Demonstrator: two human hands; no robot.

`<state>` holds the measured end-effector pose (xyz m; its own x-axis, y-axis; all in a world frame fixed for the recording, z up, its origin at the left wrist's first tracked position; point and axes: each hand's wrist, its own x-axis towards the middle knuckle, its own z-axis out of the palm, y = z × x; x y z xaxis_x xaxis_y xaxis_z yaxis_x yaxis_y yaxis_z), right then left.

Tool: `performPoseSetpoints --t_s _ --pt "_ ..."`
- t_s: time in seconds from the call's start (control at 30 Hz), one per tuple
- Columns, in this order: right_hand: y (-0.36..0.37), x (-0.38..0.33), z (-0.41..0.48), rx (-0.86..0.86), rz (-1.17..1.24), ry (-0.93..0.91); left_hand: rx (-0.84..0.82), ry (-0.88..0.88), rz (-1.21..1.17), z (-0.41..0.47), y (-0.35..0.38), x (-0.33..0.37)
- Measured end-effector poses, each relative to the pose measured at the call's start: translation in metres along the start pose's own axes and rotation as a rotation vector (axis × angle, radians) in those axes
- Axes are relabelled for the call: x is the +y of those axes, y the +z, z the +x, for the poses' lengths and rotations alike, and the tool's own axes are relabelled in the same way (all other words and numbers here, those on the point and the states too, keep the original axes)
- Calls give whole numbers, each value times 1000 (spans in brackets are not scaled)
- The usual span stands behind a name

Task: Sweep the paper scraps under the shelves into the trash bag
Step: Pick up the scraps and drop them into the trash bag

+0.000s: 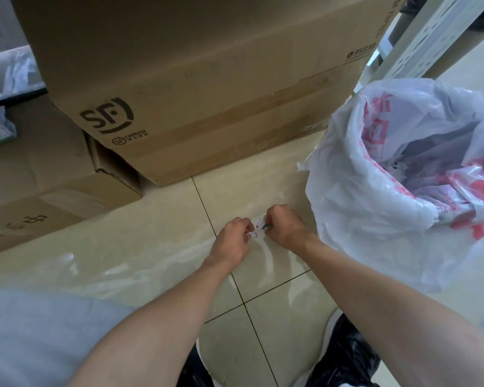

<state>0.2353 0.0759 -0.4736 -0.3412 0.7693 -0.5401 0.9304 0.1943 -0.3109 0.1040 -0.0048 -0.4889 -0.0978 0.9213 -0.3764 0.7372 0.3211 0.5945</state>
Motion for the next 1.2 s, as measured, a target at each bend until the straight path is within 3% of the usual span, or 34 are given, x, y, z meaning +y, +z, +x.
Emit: performPoseSetpoints --t_s 0.37,0.87,1.07,1.2 --pt "0 -7 -3 21 31 -94 8 -69 -51 5 3 3" --pt "0 -15 -2 -55 87 -79 -12 11 -72 4 5 5" --pt "-11 -2 -12 -35 28 37 -37 -171 -35 3 6 17" --pt "-29 -3 -19 -1 -12 67 -121 -204 79 0 -2 27"
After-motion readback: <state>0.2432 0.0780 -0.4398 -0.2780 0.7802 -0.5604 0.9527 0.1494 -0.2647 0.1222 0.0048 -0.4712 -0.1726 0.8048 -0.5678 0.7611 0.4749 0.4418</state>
